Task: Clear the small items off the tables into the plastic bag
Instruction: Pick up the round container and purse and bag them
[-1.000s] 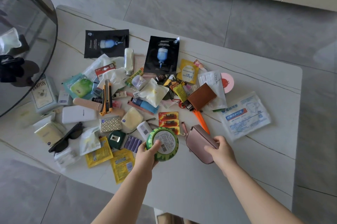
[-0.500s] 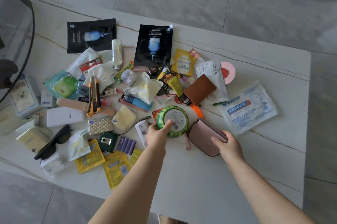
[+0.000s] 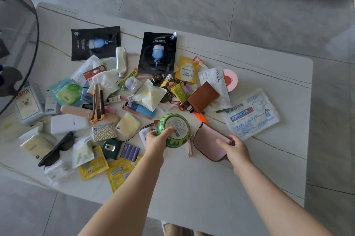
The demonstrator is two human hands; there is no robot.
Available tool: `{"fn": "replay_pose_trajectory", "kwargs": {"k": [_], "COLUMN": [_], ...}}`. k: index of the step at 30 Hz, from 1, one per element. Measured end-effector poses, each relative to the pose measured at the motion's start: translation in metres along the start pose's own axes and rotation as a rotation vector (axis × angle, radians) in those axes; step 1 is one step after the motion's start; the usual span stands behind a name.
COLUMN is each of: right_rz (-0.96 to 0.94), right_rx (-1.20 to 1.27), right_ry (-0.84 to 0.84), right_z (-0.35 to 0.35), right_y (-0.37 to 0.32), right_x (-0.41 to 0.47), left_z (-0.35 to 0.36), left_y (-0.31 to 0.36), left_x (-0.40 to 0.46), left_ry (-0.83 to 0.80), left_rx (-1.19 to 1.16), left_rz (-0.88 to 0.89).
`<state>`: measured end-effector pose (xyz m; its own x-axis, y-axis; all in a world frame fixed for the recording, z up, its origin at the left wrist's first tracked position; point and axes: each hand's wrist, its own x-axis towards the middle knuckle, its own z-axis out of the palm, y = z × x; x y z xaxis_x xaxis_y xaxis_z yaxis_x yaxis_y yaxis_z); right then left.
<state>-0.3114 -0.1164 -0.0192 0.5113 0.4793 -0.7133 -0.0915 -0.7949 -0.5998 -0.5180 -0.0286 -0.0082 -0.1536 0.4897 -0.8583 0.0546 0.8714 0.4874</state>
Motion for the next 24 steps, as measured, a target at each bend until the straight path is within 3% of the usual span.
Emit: {"fn": "replay_pose_trajectory", "kwargs": {"k": [6,15,24], "right_rz": [0.039,0.024,-0.057], "right_rx": [0.158,0.231,0.053], "right_ry": [-0.113,-0.336,-0.601], "right_z": [-0.013,-0.006,0.039], "right_y": [-0.038,-0.116,-0.161], "right_x": [-0.043,-0.162,-0.284], "left_z": [-0.039,-0.133,-0.246], "left_y": [0.016,0.019,-0.008], "left_x": [-0.066,-0.204,-0.321], "left_ry": [-0.009,0.046,0.119], "left_rx": [-0.206,-0.417,-0.714], "left_rz": [-0.062,-0.016,0.124]}}
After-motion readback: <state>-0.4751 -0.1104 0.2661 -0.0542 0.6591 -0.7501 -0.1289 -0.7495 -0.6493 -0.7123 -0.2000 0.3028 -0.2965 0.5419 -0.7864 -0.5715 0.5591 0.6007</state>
